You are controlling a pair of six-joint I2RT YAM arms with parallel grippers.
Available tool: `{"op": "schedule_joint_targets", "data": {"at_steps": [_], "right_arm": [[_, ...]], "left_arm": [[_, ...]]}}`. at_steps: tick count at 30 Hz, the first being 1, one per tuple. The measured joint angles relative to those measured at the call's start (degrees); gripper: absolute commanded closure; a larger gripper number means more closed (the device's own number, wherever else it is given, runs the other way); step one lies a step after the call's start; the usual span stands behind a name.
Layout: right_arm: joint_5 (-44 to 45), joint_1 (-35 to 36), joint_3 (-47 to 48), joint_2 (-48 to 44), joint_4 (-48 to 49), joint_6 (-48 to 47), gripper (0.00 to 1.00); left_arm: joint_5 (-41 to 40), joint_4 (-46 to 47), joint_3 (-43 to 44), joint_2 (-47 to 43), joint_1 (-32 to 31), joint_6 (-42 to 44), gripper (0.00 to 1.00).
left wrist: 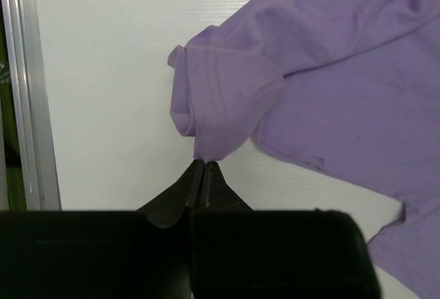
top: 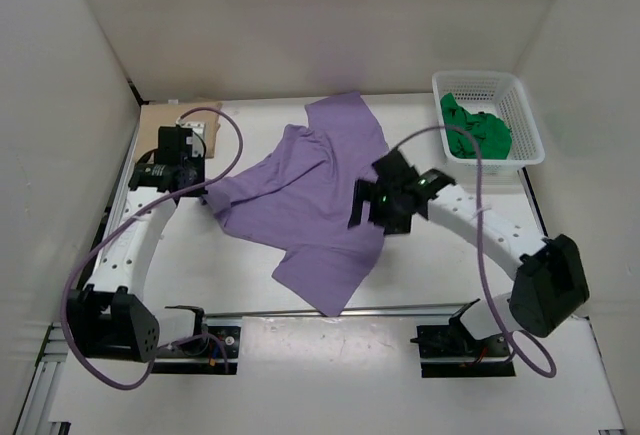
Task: Fold and stack the t-shirts
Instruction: Flatten out the tshirt
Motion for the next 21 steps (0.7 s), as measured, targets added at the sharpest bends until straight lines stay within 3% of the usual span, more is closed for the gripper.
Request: {"op": "schedule_joint_targets", "data": {"at_steps": [5,9,13,16,17,19,20,21], "right_arm": [[3.34,9.88,-12.70,4.74,-0.42,8.46,0.03],[5.64,18.45,-12.48,8.37,0.57,14.56,0.04],[6.71,22.69,-9.79,14.12,2.71,19.87,0.09],[5.31,23.06,-6.64,18.38,1.03,22.38,0.28],[4.55,22.99,-6.45,18.86,0.92,23.08,0.46],[1.95,21.92,-7.30,19.02,1.66,24.52,0.70],[0.11,21.03,-8.41,18.73,2.89,25.46,1.00],[-1.75,19.93,-9.97,18.01,4.55,26.38,1.00]], "left_arm": [[1.03,-0.61,-2.21,-3.15,1.92,-0.02,0.90],[1.46,-0.98,-3.30,-4.90,2.64,0.00,0.90],[1.70,-1.25,-3.76,-5.62,2.78,0.00,0.90],[1.86,-1.25,-3.76,-5.75,2.78,0.00,0.90],[1.90,-1.27,-3.76,-5.81,2.78,0.00,0.90],[1.90,-1.22,-3.91,-6.19,2.78,0.00,0.90],[1.90,-1.25,-4.13,-6.51,2.78,0.00,0.90],[1.88,-1.27,-4.35,-6.86,2.82,0.00,0.90]]}}
